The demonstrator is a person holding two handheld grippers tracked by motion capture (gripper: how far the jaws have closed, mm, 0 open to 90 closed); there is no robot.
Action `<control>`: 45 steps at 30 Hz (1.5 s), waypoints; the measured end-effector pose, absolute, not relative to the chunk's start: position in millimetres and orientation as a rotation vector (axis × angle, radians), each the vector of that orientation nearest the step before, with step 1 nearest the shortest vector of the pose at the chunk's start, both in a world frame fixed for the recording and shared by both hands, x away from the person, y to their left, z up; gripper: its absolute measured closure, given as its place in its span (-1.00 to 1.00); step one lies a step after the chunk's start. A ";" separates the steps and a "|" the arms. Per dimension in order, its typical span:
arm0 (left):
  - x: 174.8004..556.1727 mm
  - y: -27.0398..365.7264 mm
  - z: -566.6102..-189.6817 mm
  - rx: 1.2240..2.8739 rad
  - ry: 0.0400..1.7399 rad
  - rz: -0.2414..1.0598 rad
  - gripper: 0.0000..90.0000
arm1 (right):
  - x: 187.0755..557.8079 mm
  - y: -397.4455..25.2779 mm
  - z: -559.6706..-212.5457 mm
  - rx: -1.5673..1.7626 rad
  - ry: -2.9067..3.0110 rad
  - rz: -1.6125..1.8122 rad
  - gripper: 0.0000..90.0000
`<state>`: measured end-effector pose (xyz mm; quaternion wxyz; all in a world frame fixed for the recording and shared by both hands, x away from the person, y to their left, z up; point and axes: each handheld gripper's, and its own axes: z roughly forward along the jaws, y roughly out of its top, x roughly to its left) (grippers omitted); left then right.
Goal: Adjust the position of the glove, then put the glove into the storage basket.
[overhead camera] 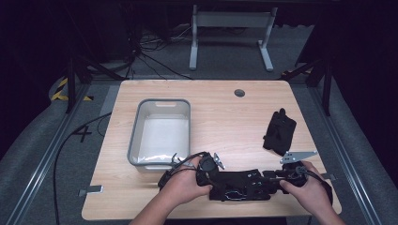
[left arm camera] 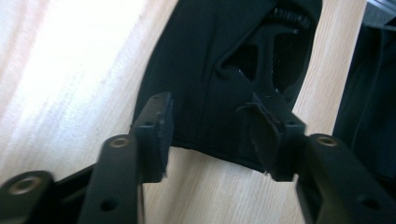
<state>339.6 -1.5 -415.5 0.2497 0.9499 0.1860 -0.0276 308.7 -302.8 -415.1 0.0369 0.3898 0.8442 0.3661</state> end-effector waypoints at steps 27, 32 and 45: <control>344.6 47.0 -365.6 2.212 0.739 0.087 -0.04 | 327.1 -341.0 -390.9 1.169 2.403 1.110 0.40; 343.4 46.4 -365.2 2.218 0.736 0.083 -0.05 | 337.1 -347.4 -392.1 1.190 2.390 1.105 0.40; 338.8 50.0 -377.1 2.239 0.769 0.050 -0.06 | 406.7 -361.5 -406.6 1.248 2.393 0.992 0.33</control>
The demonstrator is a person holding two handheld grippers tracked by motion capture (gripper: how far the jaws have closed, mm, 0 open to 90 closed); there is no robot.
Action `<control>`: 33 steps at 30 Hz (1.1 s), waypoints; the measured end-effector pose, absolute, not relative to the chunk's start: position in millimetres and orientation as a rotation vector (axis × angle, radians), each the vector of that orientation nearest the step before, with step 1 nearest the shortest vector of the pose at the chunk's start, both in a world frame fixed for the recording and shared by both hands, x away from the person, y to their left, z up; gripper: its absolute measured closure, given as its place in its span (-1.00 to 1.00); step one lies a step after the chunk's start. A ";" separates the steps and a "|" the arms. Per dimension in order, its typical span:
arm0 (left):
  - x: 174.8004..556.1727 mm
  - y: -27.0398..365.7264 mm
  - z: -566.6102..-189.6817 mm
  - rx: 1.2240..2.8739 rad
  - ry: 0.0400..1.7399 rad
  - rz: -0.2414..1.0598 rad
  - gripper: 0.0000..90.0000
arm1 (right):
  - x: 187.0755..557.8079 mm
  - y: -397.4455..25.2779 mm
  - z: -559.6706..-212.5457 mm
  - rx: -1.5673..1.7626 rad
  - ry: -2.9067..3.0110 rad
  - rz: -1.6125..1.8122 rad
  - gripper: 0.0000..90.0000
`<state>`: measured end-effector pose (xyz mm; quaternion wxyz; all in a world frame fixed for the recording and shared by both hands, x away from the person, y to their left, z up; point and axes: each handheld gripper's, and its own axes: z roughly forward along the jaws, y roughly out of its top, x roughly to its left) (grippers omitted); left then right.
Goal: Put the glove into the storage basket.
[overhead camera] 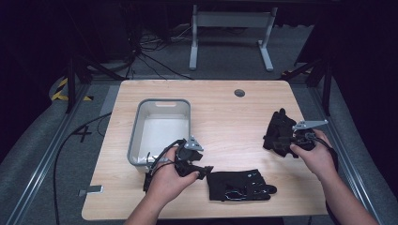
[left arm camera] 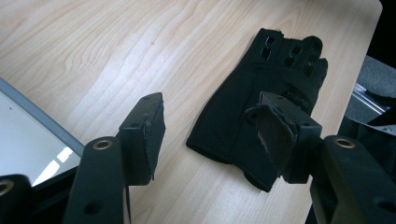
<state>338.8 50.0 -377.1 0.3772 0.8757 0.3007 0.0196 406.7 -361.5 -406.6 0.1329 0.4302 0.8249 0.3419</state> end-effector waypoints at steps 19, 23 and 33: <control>331.8 54.7 -387.9 2.252 0.812 0.045 -0.06 | 446.9 -376.1 -438.7 1.366 2.404 0.800 -0.09; 331.6 52.5 -388.6 2.255 0.809 0.042 -0.07 | 446.8 -375.4 -440.5 1.374 2.398 0.799 -0.06; 331.1 43.1 -390.7 2.279 0.775 0.028 -0.07 | 447.4 -375.8 -438.5 1.452 2.368 0.808 0.59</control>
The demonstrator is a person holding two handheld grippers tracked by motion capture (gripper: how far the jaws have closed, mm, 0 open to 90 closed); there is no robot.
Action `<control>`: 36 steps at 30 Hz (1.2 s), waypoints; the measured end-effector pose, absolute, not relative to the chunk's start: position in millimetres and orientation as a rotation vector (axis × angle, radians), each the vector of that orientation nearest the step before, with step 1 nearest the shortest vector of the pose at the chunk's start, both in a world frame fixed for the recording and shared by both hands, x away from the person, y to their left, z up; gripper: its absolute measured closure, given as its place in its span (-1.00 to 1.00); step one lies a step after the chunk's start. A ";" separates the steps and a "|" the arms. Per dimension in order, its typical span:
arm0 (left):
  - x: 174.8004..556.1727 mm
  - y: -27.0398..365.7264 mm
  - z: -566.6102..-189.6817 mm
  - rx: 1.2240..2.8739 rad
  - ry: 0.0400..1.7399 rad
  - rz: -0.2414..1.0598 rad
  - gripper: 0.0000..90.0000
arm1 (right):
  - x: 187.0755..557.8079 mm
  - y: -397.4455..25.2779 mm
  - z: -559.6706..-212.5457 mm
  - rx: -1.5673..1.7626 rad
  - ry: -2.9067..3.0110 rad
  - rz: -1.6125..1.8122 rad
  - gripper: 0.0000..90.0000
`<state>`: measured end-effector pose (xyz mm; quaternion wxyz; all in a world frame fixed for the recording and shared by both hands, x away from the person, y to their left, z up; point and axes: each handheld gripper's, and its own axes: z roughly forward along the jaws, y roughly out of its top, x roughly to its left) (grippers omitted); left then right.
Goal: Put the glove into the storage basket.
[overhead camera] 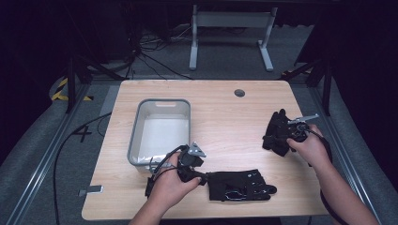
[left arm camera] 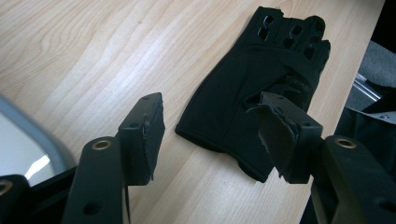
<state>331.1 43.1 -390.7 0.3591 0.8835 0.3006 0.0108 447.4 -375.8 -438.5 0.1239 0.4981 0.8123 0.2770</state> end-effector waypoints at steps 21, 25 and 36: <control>333.5 39.7 -387.8 2.271 0.754 0.030 -0.06 | 415.4 -356.1 -395.6 1.351 2.268 0.987 0.90; 334.8 37.9 -385.9 2.265 0.743 0.032 -0.06 | 386.4 -337.1 -375.4 1.266 2.278 1.075 0.90; 336.0 32.1 -384.0 2.273 0.715 0.025 -0.06 | 320.2 -285.8 -375.1 1.155 2.442 1.098 0.89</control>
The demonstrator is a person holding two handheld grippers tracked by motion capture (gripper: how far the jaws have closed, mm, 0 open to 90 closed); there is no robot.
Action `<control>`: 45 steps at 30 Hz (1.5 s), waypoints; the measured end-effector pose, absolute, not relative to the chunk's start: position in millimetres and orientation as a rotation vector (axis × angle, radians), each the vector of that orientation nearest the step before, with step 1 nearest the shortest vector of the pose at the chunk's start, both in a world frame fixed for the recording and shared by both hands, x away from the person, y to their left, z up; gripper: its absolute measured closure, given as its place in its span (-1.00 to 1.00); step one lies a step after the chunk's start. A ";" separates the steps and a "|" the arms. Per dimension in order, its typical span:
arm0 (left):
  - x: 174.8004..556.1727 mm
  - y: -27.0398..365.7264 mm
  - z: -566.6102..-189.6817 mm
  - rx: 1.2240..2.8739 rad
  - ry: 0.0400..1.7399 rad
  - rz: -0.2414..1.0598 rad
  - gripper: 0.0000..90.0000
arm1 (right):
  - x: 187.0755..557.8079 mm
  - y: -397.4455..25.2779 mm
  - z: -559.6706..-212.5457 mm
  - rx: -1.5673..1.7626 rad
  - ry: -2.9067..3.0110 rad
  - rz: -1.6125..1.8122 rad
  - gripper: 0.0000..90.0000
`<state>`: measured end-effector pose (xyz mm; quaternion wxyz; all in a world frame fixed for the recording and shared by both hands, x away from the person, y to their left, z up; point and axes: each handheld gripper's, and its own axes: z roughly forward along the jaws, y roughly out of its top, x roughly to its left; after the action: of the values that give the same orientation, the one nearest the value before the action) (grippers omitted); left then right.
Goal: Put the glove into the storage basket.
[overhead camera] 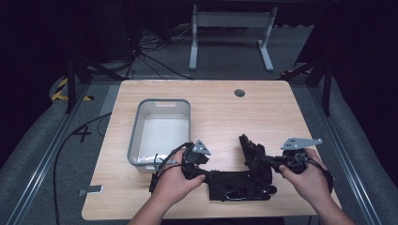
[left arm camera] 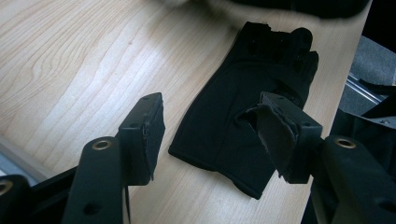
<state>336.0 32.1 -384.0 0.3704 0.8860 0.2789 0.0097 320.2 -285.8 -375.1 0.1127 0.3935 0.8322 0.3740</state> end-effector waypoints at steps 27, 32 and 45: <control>335.3 31.4 -387.3 2.279 0.723 0.022 -0.04 | 308.2 -260.2 -404.4 1.112 2.599 1.099 0.37; 333.5 29.5 -385.7 2.277 0.713 0.028 -0.04 | 319.4 -265.2 -393.5 1.109 2.550 1.131 0.36; 325.8 28.3 -385.5 2.279 0.705 0.017 -0.04 | 362.9 -262.3 -382.8 1.083 2.542 1.097 0.42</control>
<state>325.8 28.3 -385.5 0.3690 0.8879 0.2747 0.0065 362.9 -262.3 -382.8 0.0840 0.3629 0.8521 0.3677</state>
